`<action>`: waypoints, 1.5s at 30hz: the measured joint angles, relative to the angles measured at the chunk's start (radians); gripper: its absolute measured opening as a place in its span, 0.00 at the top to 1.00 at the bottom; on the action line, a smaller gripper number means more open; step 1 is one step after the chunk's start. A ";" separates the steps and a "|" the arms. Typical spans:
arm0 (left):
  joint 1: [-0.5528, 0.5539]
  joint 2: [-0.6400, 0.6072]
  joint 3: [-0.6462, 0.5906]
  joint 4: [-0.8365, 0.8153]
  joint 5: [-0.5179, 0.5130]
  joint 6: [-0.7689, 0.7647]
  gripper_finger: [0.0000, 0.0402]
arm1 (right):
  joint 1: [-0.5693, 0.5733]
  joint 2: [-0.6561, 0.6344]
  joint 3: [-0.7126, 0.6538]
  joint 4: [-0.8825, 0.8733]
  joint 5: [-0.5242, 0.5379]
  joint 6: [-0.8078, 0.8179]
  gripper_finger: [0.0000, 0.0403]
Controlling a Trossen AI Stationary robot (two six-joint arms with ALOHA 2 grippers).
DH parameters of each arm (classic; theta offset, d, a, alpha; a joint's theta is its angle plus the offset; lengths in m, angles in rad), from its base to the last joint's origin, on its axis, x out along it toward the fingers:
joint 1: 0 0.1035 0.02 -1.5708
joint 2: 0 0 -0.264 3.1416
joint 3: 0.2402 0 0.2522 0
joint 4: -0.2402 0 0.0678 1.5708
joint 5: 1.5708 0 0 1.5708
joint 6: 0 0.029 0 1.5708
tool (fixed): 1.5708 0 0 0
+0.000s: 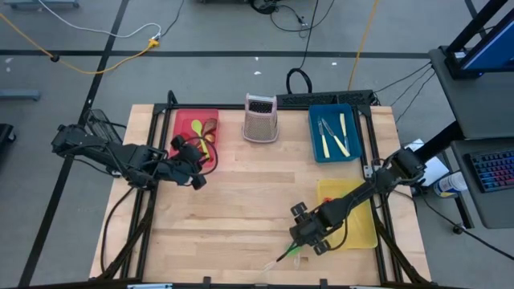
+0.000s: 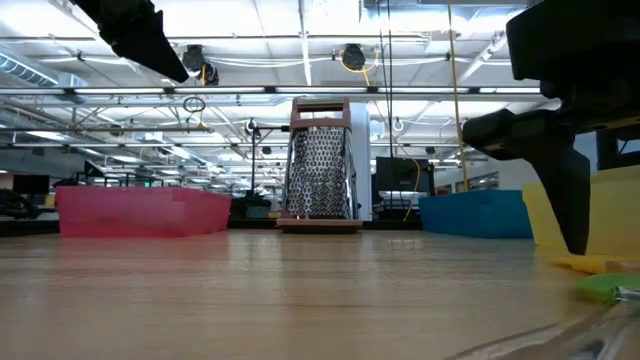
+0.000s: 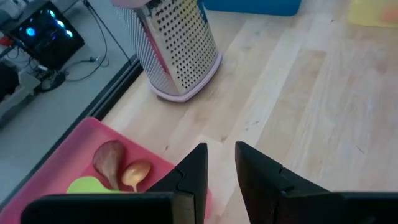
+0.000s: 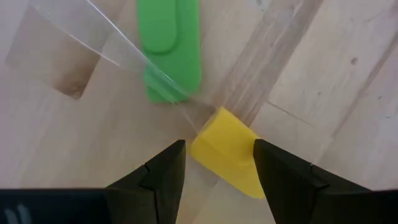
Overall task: Pick & Place Kitchen Items
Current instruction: Put the yellow spatula into the yellow bin
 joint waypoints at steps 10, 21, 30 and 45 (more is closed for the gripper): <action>0.000 0.000 0.000 0.006 -0.001 0.060 0.78 | -0.013 0.017 -0.002 -0.042 0.124 -0.244 0.53; 0.004 0.000 0.000 0.002 -0.010 0.091 0.78 | -0.105 0.019 -0.005 0.048 0.214 -0.388 0.57; 0.009 0.000 0.000 0.001 -0.011 0.144 0.78 | -0.160 0.018 -0.005 0.058 0.169 -0.368 0.84; 0.010 0.000 0.000 0.001 -0.011 0.125 0.78 | -0.148 -0.101 -0.005 0.094 0.133 -0.032 0.81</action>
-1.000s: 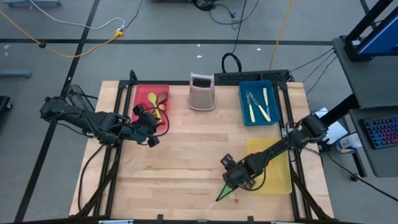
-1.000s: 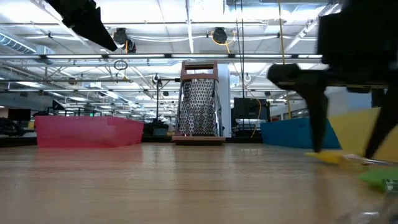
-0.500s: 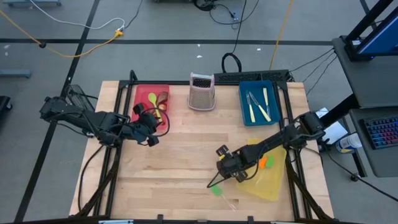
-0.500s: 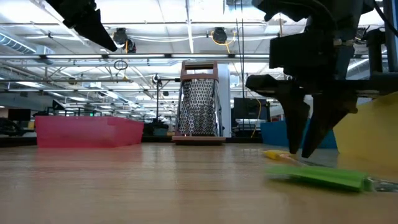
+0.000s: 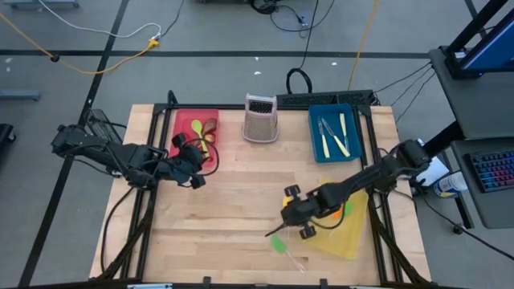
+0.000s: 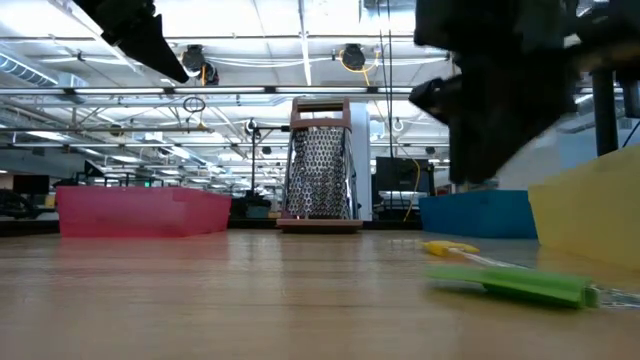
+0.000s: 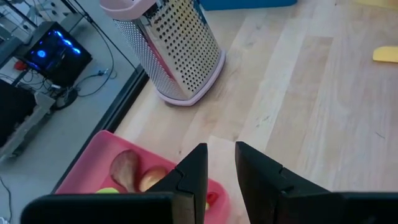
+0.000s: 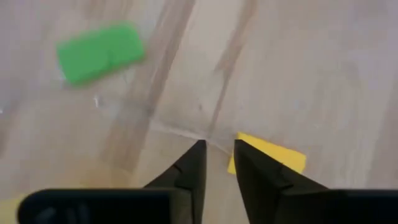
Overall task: Pick & Place Kitchen Items
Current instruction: Put the yellow spatula into the yellow bin
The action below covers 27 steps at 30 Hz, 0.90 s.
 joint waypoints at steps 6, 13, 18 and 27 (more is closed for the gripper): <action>0.001 0.000 0.000 0.001 0.000 -0.021 0.78 | -0.026 -0.102 0.001 0.018 0.062 0.417 0.73; 0.001 0.000 0.000 0.003 0.000 -0.021 0.78 | -0.041 -0.104 0.001 0.020 0.180 0.783 0.67; 0.001 0.000 0.000 0.003 0.000 -0.021 0.78 | -0.044 -0.065 0.001 -0.006 0.180 0.987 0.60; 0.001 0.000 0.000 0.004 0.000 -0.014 0.78 | -0.063 0.022 0.002 -0.054 0.115 1.304 0.50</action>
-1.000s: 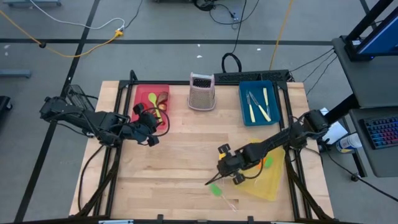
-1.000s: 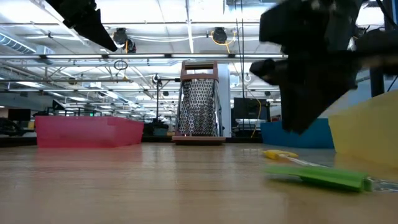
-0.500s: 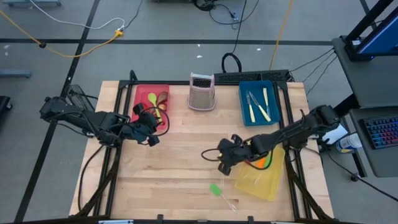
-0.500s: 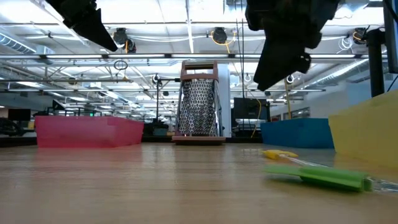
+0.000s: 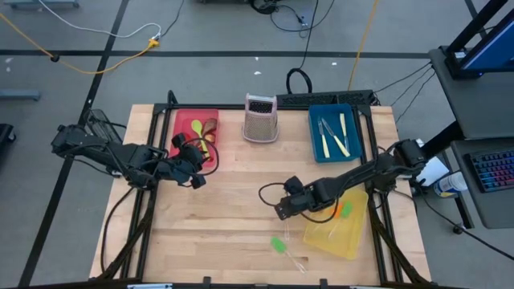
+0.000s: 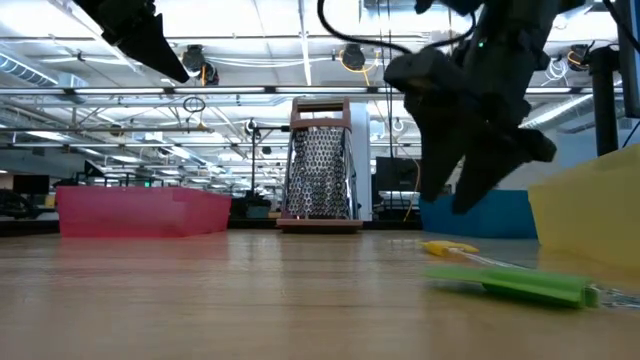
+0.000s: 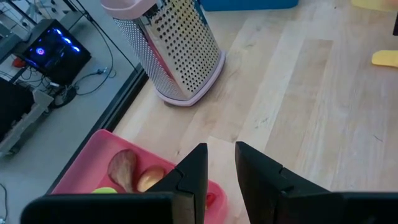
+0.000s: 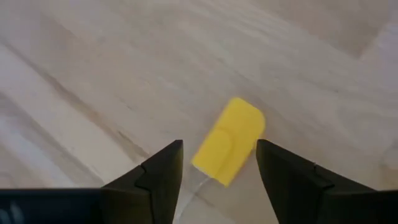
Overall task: Pick & Place Kitchen Items
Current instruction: Put the yellow spatula into the yellow bin
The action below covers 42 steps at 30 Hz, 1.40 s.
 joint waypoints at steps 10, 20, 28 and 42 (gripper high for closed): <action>0.000 0.000 0.000 0.000 0.000 -0.001 0.78 | -0.046 0.097 0.002 -0.012 -0.203 0.096 0.51; 0.000 0.000 0.000 -0.001 0.000 0.007 0.78 | -0.100 0.071 -0.002 0.004 -0.254 0.075 0.51; 0.000 0.000 0.000 0.000 -0.001 0.020 0.78 | -0.123 0.053 -0.001 0.054 -0.386 0.081 0.51; 0.000 0.000 0.000 0.000 -0.003 0.050 0.78 | -0.216 0.016 0.018 0.063 -0.509 -0.042 0.54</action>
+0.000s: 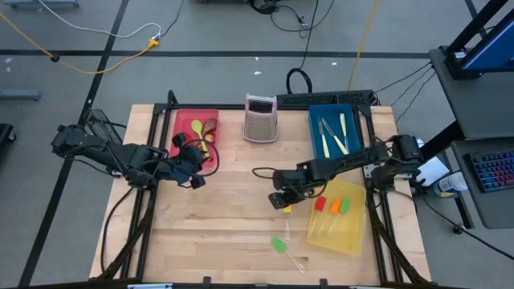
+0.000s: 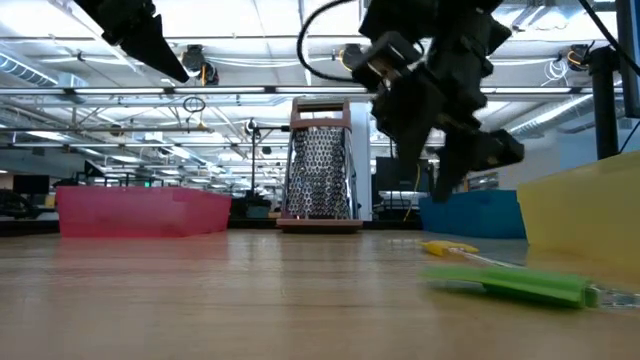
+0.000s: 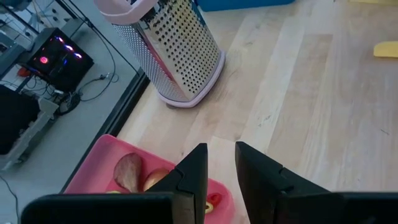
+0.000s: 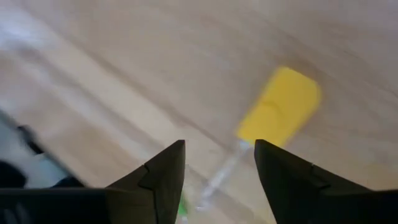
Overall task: Pick & Place Kitchen Items
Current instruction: Put the yellow spatula into the yellow bin
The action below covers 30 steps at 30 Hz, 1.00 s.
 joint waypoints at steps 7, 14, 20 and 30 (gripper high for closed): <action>0.000 0.000 0.000 -0.001 0.000 0.002 0.78 | -0.002 -0.021 0.013 -0.024 0.027 -0.035 0.59; 0.000 0.000 0.000 -0.003 0.001 0.002 0.78 | 0.002 0.008 -0.056 -0.036 0.026 0.072 0.59; 0.000 0.001 0.000 -0.002 0.002 0.002 0.78 | -0.012 0.006 -0.082 -0.023 0.039 0.114 0.60; 0.003 0.000 0.000 -0.002 0.002 0.003 0.78 | -0.018 -0.013 -0.024 -0.145 -0.046 0.010 0.63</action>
